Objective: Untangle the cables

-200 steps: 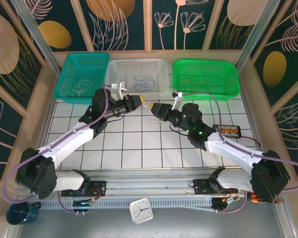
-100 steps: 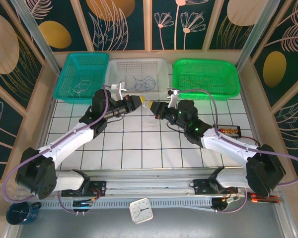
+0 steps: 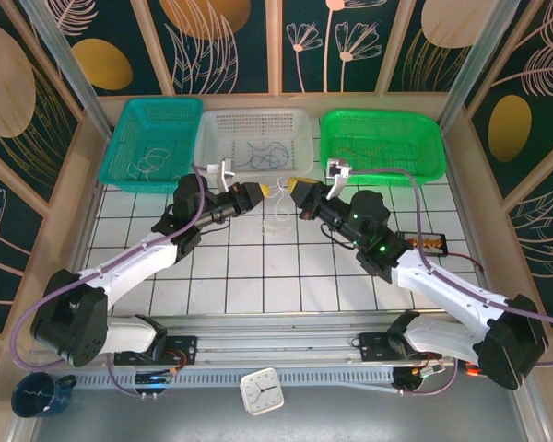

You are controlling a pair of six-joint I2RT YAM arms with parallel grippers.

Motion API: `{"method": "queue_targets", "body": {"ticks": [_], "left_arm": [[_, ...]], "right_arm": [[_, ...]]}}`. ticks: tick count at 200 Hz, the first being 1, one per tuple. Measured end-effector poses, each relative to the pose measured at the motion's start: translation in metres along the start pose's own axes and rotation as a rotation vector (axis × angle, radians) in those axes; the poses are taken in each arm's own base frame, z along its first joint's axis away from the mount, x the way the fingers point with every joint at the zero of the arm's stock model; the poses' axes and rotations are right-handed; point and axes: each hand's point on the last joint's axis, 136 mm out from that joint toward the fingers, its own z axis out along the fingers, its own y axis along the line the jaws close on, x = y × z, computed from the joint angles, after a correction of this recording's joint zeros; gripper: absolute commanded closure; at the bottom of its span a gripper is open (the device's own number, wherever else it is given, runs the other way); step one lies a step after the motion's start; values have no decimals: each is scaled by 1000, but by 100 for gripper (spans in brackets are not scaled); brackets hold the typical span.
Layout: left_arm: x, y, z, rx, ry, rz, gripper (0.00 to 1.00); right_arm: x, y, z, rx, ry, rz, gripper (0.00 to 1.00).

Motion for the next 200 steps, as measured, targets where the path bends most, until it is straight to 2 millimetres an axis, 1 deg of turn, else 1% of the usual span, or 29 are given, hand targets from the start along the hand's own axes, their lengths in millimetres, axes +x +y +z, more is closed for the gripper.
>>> {"method": "queue_targets", "body": {"ticks": [20,31,50,78,99,126,155,176,200], "left_arm": [[4,9,-1,-17,6,-9,49],[5,11,-1,-23,7,-10,41],[6,14,-1,-31,5,3,32],[8,22,-2,-54,-2,38,23],[15,35,-5,-86,1,60,19],[31,58,-10,-134,25,81,15],[45,75,-14,-164,52,129,12],[51,82,-17,-174,67,183,10],[52,81,-19,-166,69,261,9]], "right_arm": [[-9,7,2,-14,-16,-18,100],[-17,13,4,-26,-26,-24,100],[-28,23,7,-44,-39,-37,100],[-39,32,7,-50,-43,-59,100],[-45,37,7,-50,-43,-75,100],[-55,43,7,-51,-45,-85,100],[-64,53,8,-71,-48,-91,100],[-68,58,9,-80,-48,-99,100],[-68,59,11,-79,-38,-106,100]]}}
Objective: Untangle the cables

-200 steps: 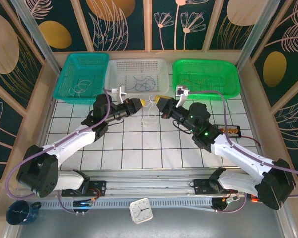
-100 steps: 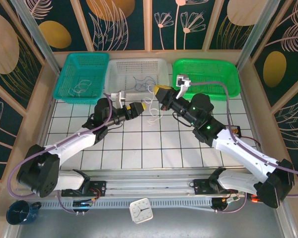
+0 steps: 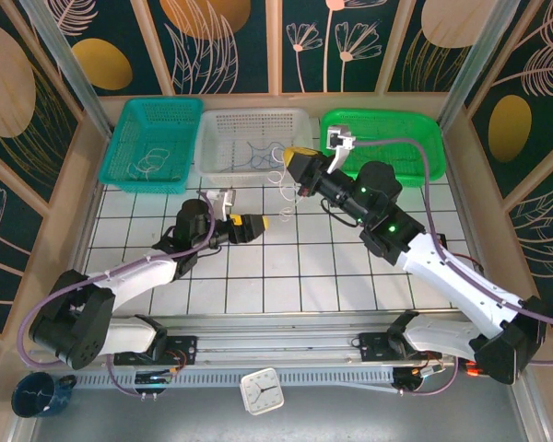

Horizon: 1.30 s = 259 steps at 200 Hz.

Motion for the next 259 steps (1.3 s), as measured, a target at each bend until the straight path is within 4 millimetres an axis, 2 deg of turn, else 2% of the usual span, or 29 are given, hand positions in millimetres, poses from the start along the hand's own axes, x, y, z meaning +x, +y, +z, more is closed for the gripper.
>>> {"method": "queue_targets", "body": {"ticks": [66,133,186,210,233,259], "left_arm": [[5,-2,-7,14,-7,164,9],[-14,-42,-31,120,-101,287,7],[-9,-68,-19,191,-59,316,6],[-5,-72,-9,205,-37,318,7],[-2,-64,-1,181,-25,308,13],[0,-53,6,145,-22,301,35]], "right_arm": [[-5,7,5,-20,14,0,100],[4,5,14,-29,46,4,100],[9,6,18,-41,66,10,100],[11,7,19,-50,73,19,100],[13,10,22,-63,82,31,100],[8,17,23,-84,78,34,100]]}}
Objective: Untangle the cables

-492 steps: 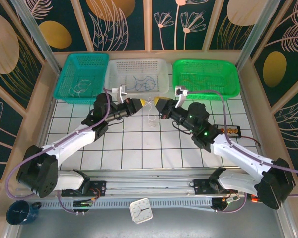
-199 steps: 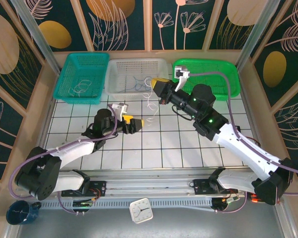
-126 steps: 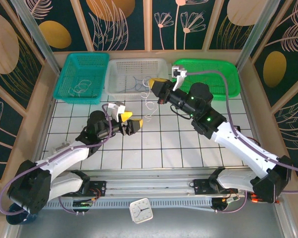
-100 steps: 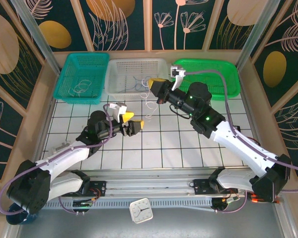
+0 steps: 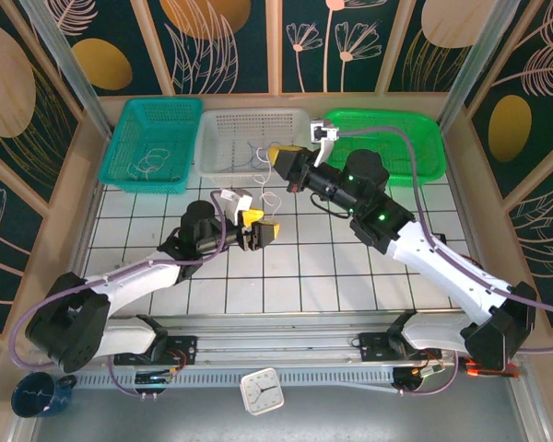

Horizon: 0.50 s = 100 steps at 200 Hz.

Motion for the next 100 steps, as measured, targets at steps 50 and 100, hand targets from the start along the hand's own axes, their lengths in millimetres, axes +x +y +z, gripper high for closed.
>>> {"method": "queue_targets", "body": {"ticks": [50,100], "left_arm": [[5,17,9,-53,3,-12,93],[-7,31,6,-148,-61,-20,100]], "right_arm": [[-14,9,-4,-19,-32,1,100],[-43,15,-32,-23,-116,2,100]]}}
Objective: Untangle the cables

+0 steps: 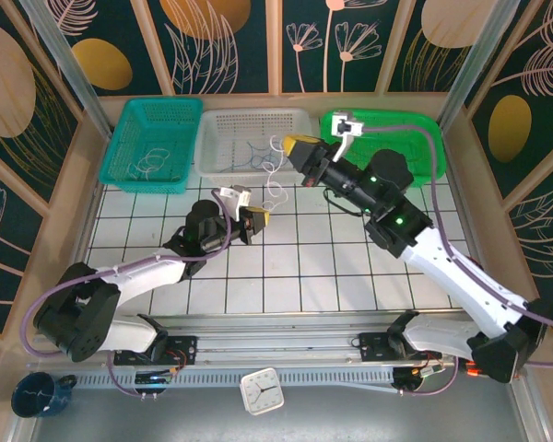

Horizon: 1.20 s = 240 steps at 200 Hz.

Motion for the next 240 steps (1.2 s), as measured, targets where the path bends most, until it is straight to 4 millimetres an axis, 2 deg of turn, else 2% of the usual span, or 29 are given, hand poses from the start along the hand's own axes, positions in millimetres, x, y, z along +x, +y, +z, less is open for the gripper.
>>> {"method": "queue_targets", "body": {"ticks": [34,61,82,121,159,185,240], "left_arm": [[-31,10,-15,-113,-120,-5,100],[-59,21,-37,-238,-233,-17,100],[-83,32,-55,-332,-305,-33,100],[-162,54,-103,-482,-507,-61,100],[-234,50,-138,-534,-649,-39,100],[-268,56,-153,-572,-705,-31,100],[-320,84,-176,-664,-772,-31,100]], "right_arm": [[-21,-4,-36,26,-87,-3,100],[-15,-17,-60,66,-117,18,100],[10,-34,-71,101,-89,58,100],[74,-80,-86,218,12,145,100],[119,-113,-101,315,80,196,100],[141,-125,-106,356,113,216,100],[183,-144,-111,423,200,238,100]]}}
